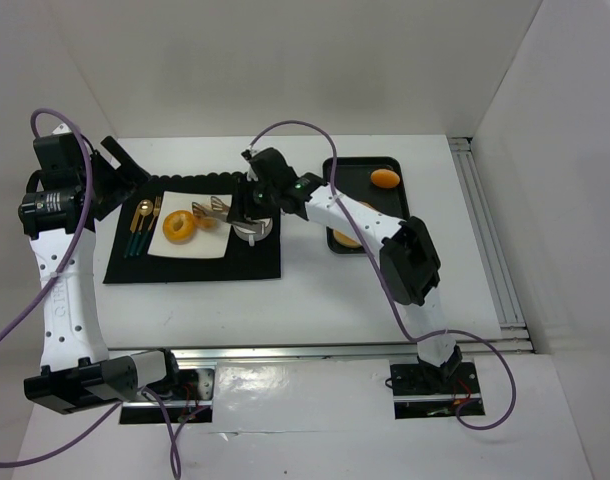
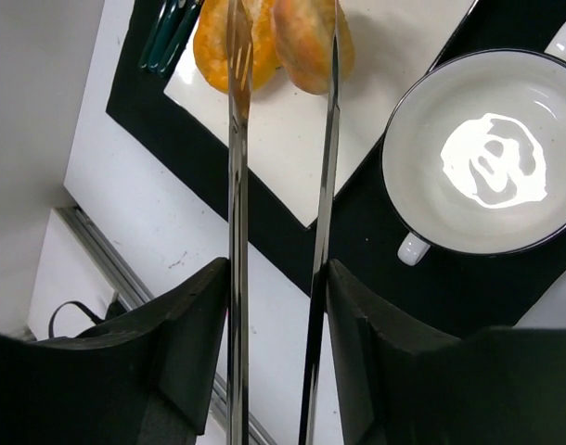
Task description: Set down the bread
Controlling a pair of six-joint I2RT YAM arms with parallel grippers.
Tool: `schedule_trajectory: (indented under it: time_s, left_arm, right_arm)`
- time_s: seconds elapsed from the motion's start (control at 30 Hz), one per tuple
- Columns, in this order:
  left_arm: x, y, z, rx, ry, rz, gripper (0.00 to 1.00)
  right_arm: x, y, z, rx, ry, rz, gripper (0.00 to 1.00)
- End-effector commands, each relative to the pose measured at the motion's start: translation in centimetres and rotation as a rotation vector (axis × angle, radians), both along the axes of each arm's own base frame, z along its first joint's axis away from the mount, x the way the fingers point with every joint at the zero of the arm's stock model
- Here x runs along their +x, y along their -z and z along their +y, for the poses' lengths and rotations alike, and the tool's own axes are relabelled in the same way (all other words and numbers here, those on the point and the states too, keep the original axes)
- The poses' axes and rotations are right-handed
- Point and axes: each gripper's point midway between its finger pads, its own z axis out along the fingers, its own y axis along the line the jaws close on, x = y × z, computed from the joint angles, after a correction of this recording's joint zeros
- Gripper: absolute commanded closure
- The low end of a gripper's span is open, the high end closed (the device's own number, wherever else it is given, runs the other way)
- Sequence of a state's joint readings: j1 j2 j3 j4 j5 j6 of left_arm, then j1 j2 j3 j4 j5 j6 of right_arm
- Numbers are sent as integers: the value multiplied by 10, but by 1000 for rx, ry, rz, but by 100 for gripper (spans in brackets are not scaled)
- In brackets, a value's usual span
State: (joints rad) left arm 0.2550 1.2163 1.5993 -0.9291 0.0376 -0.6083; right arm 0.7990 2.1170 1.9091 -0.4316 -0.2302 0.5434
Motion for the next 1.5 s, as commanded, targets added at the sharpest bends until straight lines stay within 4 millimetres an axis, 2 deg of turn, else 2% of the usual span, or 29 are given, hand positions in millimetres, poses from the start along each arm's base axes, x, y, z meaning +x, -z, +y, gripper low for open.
schedule_trajectory:
  time_s: [0.0,0.1,0.3,0.33,0.37,0.4,0.43,0.47,0.5,0.53,0.57,0.6,0.63,0.7,0.73,0.77,0.8,0.83,0.87,0.9,0.93,1.03,1.07,1.13,1.17,1.23,1.47]
  left_arm:
    - [-5,-20,3,22,-13,-58,6]
    - [-5,-20,1,17,-5,-59,6]
    - [-5,-20,1,17,-5,-59,6]
    - [-5,-20,-1,12,2,-60,6]
    - [-5,-20,-1,12,2,-60,6]
    - [-5,-20,-1,12,2,-60,6]
    - [-5,-20,-1,12,2,-60,6]
    - [-3,-18,0,10,2,-52,6]
    - [-3,-18,0,10,2,-51,6]
    - [-3,-18,0,10,2,-51,6]
    - [-3,-18,0,10,2,-51,6]
    - [-3,-18,0,10,2,-51,6]
    - [-3,-18,0,10,2,-51,6]
    - [-3,-21,0,12,2,-60,6]
    - [-3,-21,0,12,2,-60,6]
    - [-3,-21,0,12,2,-60,6]
    - [-2,-21,-2,7,10,-62,6]
    - [0,-19,-1,5,10,-53,6]
    - [0,-19,-1,5,10,-53,6]
    - [1,-20,-1,7,10,-62,6]
    - [1,-16,-1,5,10,-51,6]
    - [5,-12,-4,-19,23,-47,6]
    - [5,-13,-6,-25,32,-49,6]
    - [5,-13,-8,-30,39,-50,6]
    - [5,-13,-8,-30,39,-50,6]
    - [5,-13,-8,-38,34,-51,6]
    - [5,-10,-10,-45,42,-43,6]
  right_arm:
    - [11,-65,3,128,1,-114,45]
    - [14,-64,-1,121,10,-108,45]
    - [21,-91,-17,145,51,-152,45]
    - [26,-93,-24,143,75,-162,45]
    - [32,-104,-35,147,109,-185,45]
    - [33,-99,-44,130,131,-181,45]
    - [37,-102,-52,131,155,-195,45]
    - [45,-114,-67,137,202,-226,45]
    - [48,-113,-77,127,230,-231,45]
    - [50,-102,-87,101,259,-223,45]
    - [56,-106,-105,77,315,-255,45]
    - [58,-103,-115,60,345,-257,45]
    - [56,-85,-125,17,353,-244,45]
    - [57,-85,-147,4,381,-249,45]
    - [49,-72,-151,-17,368,-219,45]
    - [46,-66,-163,-56,369,-224,45]
    - [38,-78,-170,-52,374,-251,45]
    - [26,-56,-180,-98,361,-219,45]
    - [18,-49,-188,-129,354,-220,45]
    - [9,-56,-197,-124,370,-239,45]
    - [-5,-30,-207,-173,354,-207,45]
    - [-26,-18,-221,-209,343,-211,45]
    - [-34,0,-227,-237,337,-183,45]
    - [-45,7,-226,-244,322,-186,45]
    - [-48,17,-228,-257,319,-173,45]
    - [-55,19,-222,-251,297,-179,45]
    - [-57,26,-211,-250,300,-188,45]
